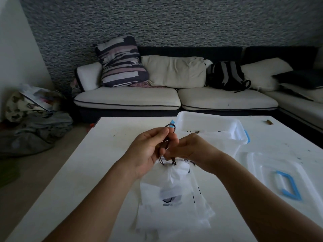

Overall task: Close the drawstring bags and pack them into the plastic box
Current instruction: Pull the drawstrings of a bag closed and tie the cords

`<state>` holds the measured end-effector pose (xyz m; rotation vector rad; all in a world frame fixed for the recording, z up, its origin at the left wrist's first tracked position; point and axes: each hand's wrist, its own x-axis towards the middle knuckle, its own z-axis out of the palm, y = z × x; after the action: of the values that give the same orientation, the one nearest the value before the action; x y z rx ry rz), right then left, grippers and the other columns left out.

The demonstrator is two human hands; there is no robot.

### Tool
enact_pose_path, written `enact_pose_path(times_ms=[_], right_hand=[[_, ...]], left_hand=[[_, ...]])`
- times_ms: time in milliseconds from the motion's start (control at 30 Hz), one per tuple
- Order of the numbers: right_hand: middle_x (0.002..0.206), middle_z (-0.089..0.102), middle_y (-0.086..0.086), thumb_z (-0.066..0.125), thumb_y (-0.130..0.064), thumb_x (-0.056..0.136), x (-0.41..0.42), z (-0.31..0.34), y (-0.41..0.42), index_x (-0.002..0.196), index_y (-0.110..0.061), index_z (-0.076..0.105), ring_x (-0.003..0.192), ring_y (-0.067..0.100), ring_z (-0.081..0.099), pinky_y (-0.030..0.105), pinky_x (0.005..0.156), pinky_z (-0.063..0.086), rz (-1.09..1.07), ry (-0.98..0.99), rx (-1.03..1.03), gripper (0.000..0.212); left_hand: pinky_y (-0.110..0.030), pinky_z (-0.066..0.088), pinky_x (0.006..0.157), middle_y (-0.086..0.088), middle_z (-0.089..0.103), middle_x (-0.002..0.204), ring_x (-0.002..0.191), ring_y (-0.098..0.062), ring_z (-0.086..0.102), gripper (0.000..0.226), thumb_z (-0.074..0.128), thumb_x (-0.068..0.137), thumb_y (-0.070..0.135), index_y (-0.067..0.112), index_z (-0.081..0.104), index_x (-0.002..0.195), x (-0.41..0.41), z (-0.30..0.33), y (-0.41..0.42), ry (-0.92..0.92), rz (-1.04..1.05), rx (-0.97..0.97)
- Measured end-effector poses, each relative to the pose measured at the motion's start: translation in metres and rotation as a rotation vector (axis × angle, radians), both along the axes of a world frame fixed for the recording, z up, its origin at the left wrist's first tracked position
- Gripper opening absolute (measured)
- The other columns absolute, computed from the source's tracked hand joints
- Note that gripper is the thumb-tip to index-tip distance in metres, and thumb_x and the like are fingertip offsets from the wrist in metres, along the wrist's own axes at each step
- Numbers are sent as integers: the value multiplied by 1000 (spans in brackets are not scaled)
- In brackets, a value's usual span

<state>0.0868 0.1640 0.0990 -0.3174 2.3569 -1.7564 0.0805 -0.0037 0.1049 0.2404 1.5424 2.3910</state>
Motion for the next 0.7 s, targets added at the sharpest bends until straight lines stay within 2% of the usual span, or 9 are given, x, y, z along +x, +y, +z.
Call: enact_pose_path(times_ms=[67,100,167,233,300,400,533,633,700], right_hand=[[56,68,0,85,-9,74,2,4,-4,67,-1,73,49,3,57,14,56,47,-116,91,90,16],[50,62,-2,87,-10,72,2,4,-6,63,-1,68,41,2,50,13,47,40,-185,153,126,22],[49,57,0,89,-12,71,1,2,-9,68,-3,60,41,7,47,20,44,39,-300,252,111,31],[54,61,3,83,-14,79,-1,2,-9,87,-4,57,43,13,49,25,44,42,-318,167,-12,29],[75,72,12,69,-8,89,-1,5,-9,112,-7,62,49,18,50,31,50,46,-179,-53,-164,24],[112,68,20,53,-15,93,2,8,-11,115,-8,64,52,18,47,32,54,47,89,-303,-342,26],[103,66,12,40,-24,94,5,8,-15,99,-12,63,65,22,59,30,57,48,166,-390,-525,27],[105,72,7,34,-24,96,1,5,-16,105,-10,69,82,22,65,31,68,48,27,-298,-452,38],[101,73,7,41,-23,96,-3,5,-18,102,-12,71,91,23,68,33,76,49,-77,-282,-525,34]], left_hand=[[-14,49,50,-4,70,77,71,-14,71,18,53,97,9,6,71,97,0,1,-2,8,-12,3],[-16,53,54,-4,69,76,71,-14,70,18,54,98,9,5,71,98,-1,0,-2,39,10,-16],[-22,59,67,-5,67,73,72,-14,68,18,55,98,8,2,71,100,-4,-5,-2,202,119,-150],[-22,58,76,-1,70,71,74,-12,68,17,57,98,7,1,72,101,-6,-9,-2,426,244,-324],[-19,55,78,-1,72,73,76,-10,69,15,59,98,8,4,73,98,-4,-10,0,579,315,-411],[-23,57,79,-5,70,78,81,-16,70,20,55,100,10,7,71,89,1,-6,5,520,308,-314],[-34,60,76,-4,64,75,80,-19,68,23,52,102,15,10,70,88,3,-1,9,347,257,-145],[-25,57,76,-5,65,72,77,-15,68,20,52,101,9,2,69,95,1,-2,6,433,301,-215],[-26,57,82,-8,68,74,80,-18,69,19,52,101,9,1,70,96,3,-3,6,503,315,-296]])
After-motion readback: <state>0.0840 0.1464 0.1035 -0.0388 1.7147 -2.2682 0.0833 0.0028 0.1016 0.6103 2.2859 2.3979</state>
